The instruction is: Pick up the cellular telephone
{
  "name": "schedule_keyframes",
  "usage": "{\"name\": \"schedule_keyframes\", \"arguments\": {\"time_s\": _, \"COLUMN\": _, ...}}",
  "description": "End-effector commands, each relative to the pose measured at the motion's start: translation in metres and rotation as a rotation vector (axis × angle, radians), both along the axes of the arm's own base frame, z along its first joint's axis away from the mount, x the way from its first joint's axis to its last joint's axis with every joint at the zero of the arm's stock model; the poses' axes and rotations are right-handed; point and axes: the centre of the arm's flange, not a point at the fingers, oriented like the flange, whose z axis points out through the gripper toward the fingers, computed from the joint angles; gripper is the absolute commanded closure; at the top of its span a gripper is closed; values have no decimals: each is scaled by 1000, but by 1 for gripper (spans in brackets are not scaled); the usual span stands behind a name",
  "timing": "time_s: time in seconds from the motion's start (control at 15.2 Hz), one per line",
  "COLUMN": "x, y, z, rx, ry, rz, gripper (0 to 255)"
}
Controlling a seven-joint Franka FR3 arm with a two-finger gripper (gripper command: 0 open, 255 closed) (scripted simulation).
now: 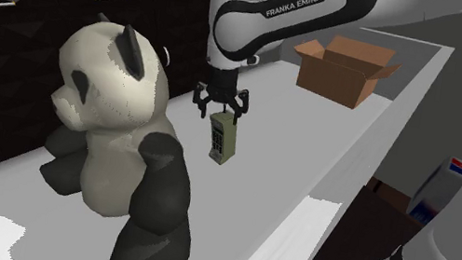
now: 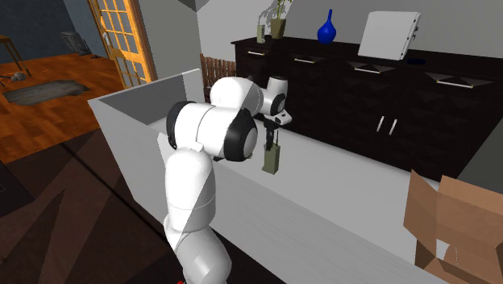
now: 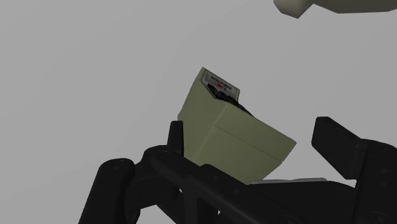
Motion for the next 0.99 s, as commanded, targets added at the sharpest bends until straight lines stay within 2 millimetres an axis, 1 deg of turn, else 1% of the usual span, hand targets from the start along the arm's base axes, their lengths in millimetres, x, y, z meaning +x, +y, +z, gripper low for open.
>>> {"name": "schedule_keyframes", "arguments": {"time_s": 0.0, "x": -1, "y": -1, "z": -7, "rx": 0, "ry": 0, "rz": 0, "gripper": 0}}
{"name": "schedule_keyframes", "arguments": {"time_s": 0.07, "x": -1, "y": -1, "z": -7, "rx": 0, "ry": 0, "rz": 0, "gripper": 0}}
{"name": "schedule_keyframes", "arguments": {"time_s": 0.13, "x": -1, "y": -1, "z": -8, "rx": 0, "ry": 0, "rz": 0, "gripper": 255}}
{"name": "schedule_keyframes", "arguments": {"time_s": 0.73, "x": -1, "y": -1, "z": -7, "rx": 0, "ry": 0, "rz": 0, "gripper": 255}}
{"name": "schedule_keyframes", "arguments": {"time_s": 0.92, "x": -1, "y": -1, "z": 8, "rx": 0, "ry": 0, "rz": 0, "gripper": 255}}
